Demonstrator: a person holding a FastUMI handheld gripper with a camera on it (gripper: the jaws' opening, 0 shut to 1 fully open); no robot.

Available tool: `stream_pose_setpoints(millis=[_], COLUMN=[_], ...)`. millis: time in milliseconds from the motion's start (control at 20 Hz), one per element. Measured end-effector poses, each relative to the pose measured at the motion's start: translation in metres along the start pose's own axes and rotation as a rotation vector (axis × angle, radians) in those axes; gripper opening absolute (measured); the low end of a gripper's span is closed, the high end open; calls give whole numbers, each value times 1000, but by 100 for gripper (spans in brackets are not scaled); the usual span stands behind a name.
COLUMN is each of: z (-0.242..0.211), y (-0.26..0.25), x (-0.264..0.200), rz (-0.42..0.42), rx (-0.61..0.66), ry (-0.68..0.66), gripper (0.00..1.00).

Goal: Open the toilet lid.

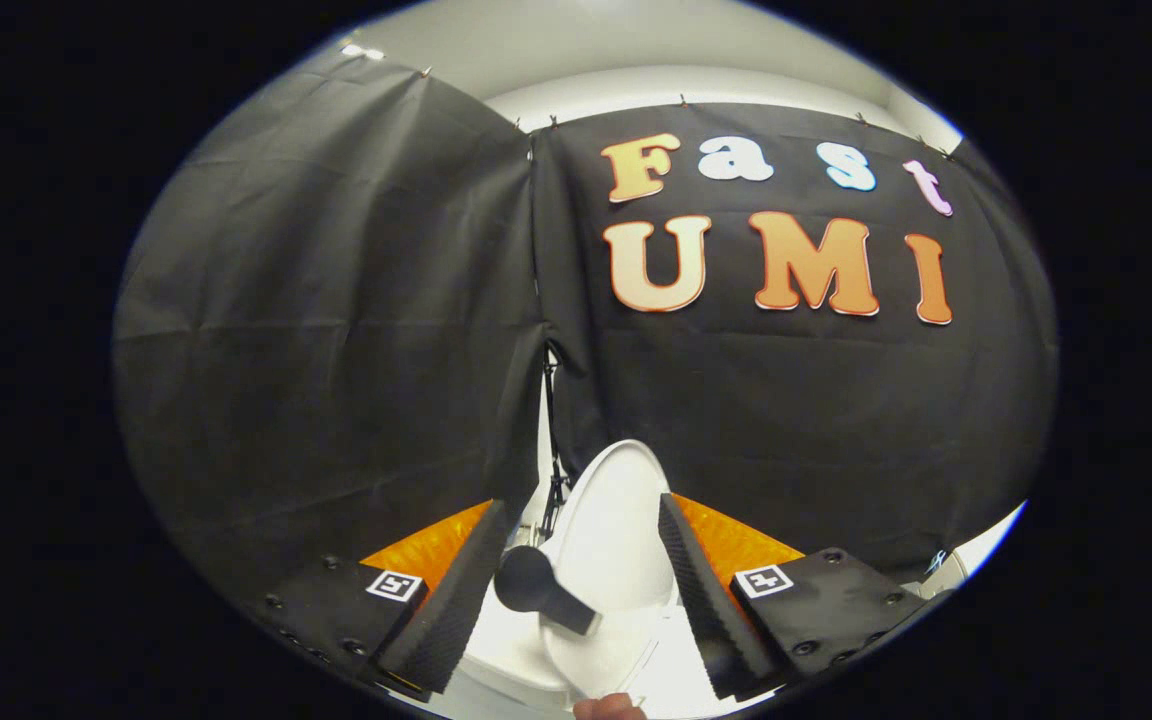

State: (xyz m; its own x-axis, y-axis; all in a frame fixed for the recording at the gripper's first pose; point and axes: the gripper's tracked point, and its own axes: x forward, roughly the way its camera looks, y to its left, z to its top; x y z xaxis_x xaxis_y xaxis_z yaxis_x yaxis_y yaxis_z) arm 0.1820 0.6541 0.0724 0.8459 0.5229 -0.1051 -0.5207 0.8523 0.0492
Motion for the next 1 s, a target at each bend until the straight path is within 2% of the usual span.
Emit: stream_pose_setpoints(millis=[50,350,1000], z=[12,56,82], y=[-9,-80,-242], x=[-8,-55,-175], rz=[-1,-12,-102], rx=[9,22,45], ry=[-25,-93,-166], gripper=[98,97,97])
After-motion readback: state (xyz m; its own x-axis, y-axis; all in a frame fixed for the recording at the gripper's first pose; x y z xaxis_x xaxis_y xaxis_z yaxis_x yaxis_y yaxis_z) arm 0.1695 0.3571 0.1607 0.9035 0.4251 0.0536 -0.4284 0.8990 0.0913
